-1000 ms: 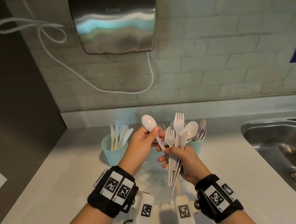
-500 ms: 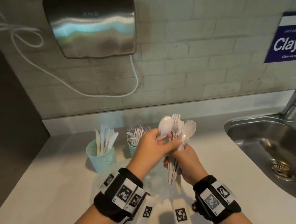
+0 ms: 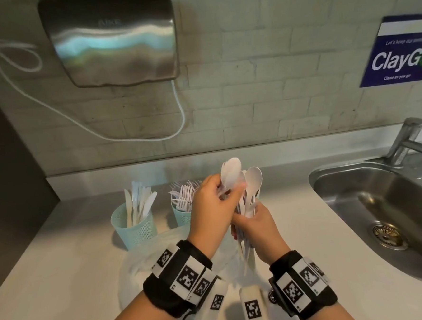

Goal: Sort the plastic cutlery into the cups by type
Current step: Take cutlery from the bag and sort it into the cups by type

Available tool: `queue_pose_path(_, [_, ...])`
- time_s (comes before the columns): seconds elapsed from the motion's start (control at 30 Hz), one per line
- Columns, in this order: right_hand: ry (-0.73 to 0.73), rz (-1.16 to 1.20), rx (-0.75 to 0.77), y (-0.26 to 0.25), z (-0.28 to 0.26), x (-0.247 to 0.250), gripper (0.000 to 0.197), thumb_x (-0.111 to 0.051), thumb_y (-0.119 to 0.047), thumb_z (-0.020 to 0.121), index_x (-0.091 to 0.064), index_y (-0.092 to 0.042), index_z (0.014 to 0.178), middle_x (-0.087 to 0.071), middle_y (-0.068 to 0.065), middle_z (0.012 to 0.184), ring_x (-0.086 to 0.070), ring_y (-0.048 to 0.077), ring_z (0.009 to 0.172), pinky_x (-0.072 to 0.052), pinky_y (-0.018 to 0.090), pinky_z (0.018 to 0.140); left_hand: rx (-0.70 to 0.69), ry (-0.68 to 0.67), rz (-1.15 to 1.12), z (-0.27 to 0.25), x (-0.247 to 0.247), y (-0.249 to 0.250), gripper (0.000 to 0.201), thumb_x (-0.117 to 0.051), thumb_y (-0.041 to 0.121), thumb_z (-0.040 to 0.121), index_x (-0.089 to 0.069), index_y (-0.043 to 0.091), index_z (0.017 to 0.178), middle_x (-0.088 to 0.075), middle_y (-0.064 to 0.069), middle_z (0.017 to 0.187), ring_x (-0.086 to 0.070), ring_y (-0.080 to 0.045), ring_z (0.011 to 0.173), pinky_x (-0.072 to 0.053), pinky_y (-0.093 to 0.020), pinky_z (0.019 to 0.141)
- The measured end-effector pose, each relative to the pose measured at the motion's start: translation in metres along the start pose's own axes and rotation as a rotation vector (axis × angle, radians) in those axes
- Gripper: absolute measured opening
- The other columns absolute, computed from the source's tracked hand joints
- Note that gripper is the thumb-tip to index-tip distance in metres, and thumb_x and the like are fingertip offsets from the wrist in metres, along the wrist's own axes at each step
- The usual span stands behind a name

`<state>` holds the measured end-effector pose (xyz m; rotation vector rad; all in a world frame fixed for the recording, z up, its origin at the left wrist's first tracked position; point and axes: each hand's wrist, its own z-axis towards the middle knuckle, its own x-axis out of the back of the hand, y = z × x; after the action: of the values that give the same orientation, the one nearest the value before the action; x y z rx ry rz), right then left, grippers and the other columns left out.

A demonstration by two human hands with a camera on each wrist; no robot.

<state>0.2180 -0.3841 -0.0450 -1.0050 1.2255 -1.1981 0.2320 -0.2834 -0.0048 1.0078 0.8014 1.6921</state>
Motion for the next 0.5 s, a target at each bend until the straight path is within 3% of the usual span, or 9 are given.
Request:
queue_pose_path(0.13, [0.005, -0.021, 0.01, 0.003, 0.0, 0.003, 0.012, -0.064, 0.003, 0.081, -0.057, -0.005, 0.086, -0.056, 0.006, 0.057, -0.051, 0.017, 0.046, -0.044, 0.027, 0.045, 0.02, -0.054, -0.018, 0.003, -0.005, 0.001, 0.019, -0.066, 0.019, 0.086, -0.055, 0.027, 0.099, -0.063, 0.014, 0.085, -0.061, 0.0, 0.082, -0.05, -0.019, 0.069])
queue_pose_path(0.23, [0.023, -0.042, 0.006, 0.005, 0.003, 0.009, 0.014, -0.067, -0.001, 0.081, -0.058, -0.003, 0.091, -0.058, 0.007, 0.059, -0.053, 0.017, 0.047, -0.046, 0.028, 0.047, -0.017, 0.004, -0.087, 0.015, -0.002, 0.014, 0.013, -0.057, 0.022, 0.092, -0.049, 0.028, 0.1, -0.064, 0.008, 0.082, -0.063, -0.004, 0.075, -0.05, -0.017, 0.065])
queue_pose_path(0.37, [0.078, -0.02, -0.033, 0.007, 0.005, 0.023, 0.021, -0.068, -0.005, 0.083, -0.056, 0.001, 0.099, -0.058, 0.011, 0.063, -0.053, 0.017, 0.048, -0.047, 0.027, 0.048, -0.044, 0.085, -0.271, 0.037, 0.003, 0.036, 0.008, -0.049, 0.024, 0.096, -0.044, 0.03, 0.095, -0.068, 0.0, 0.069, -0.05, -0.001, 0.045, -0.041, -0.016, 0.05])
queue_pose_path(0.5, [0.114, 0.01, -0.061, 0.008, 0.006, 0.037, 0.029, -0.068, -0.009, 0.084, -0.054, 0.004, 0.106, -0.06, 0.019, 0.074, -0.054, 0.014, 0.049, -0.048, 0.024, 0.049, 0.018, 0.111, -0.299, 0.069, 0.001, 0.034, 0.008, -0.047, 0.024, 0.097, -0.048, 0.016, 0.095, -0.056, 0.007, 0.063, -0.048, -0.006, 0.057, -0.039, -0.029, 0.067])
